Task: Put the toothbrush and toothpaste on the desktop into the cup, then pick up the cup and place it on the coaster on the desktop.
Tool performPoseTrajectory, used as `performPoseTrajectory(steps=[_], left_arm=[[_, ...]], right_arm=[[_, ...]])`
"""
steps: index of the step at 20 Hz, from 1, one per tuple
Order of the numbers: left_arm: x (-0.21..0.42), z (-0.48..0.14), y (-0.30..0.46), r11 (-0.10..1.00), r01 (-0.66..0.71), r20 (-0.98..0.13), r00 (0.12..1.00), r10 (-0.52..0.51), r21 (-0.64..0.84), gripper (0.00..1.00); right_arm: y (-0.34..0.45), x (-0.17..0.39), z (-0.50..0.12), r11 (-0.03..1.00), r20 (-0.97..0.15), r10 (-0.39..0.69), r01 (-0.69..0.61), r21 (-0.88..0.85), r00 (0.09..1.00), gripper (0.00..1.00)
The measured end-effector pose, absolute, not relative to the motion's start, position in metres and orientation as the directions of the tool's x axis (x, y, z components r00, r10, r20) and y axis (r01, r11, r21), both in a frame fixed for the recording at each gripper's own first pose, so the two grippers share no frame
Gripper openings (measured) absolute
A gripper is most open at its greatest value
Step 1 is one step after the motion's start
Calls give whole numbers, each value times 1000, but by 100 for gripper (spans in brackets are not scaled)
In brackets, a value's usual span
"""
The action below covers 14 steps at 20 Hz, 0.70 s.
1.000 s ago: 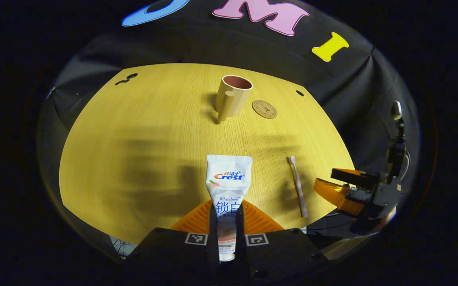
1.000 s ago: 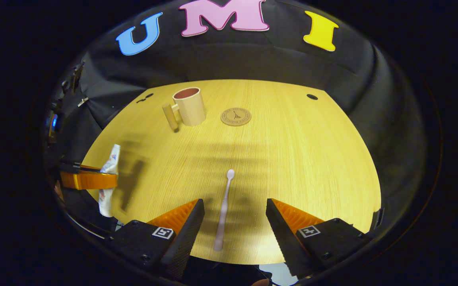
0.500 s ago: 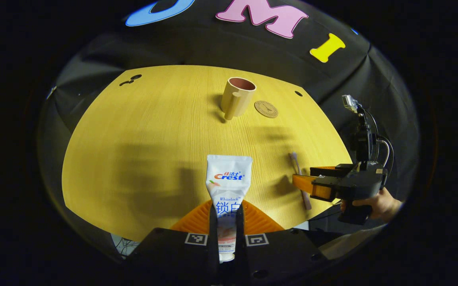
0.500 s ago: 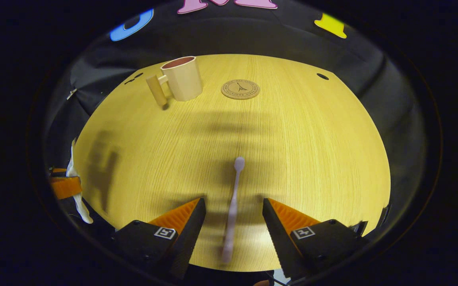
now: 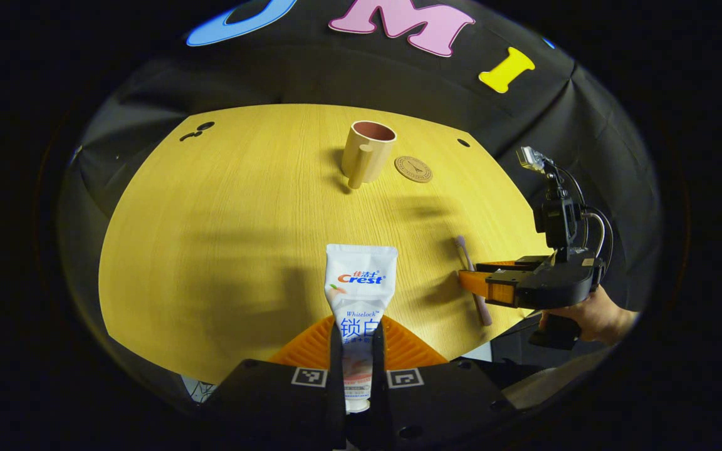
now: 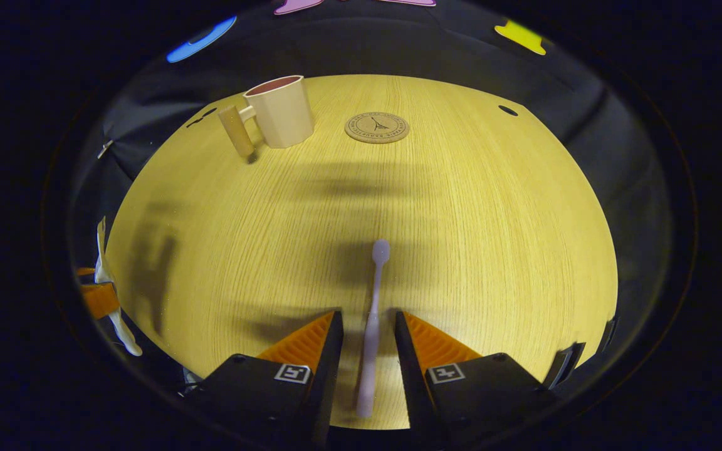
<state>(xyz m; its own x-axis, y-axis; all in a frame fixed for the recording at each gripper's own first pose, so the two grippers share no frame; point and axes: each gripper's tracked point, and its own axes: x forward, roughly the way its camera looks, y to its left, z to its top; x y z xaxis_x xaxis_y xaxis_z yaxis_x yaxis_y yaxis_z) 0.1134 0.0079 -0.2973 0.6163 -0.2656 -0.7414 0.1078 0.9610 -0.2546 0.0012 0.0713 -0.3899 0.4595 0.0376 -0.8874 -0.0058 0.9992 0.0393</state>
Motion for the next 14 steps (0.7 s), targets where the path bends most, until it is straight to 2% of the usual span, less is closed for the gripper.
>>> performPoseTrajectory(steps=[1,2,3,6,9,11,12,13,14], left_arm=[[113,-297,8,960,115,-744,611,-271,-256,25],[113,-296,9,960,121,-744,609,-273,-253,20],[113,-296,10,961,122,-743,612,-270,-249,20],[115,-290,9,958,106,-712,649,-268,-265,20],[115,-285,11,951,79,-671,691,-269,-300,20],[115,-284,9,946,54,-655,708,-263,-321,20],[116,-283,11,944,45,-646,718,-258,-328,15],[118,-284,11,943,36,-636,729,-251,-331,20],[120,-283,12,942,28,-627,739,-245,-334,20]], right_arm=[[72,1,-389,999,-884,33,-5,35,466,34],[73,0,-390,999,-886,26,12,35,463,20],[74,-3,-389,999,-889,18,22,32,458,14],[74,-4,-390,998,-889,41,22,57,455,9],[69,-5,-386,989,-873,65,84,120,484,8],[64,-5,-378,982,-842,86,98,162,532,8],[62,-4,-371,978,-822,102,94,185,560,8],[61,-3,-362,972,-795,127,83,218,593,8],[61,0,-351,966,-765,155,68,251,625,8]])
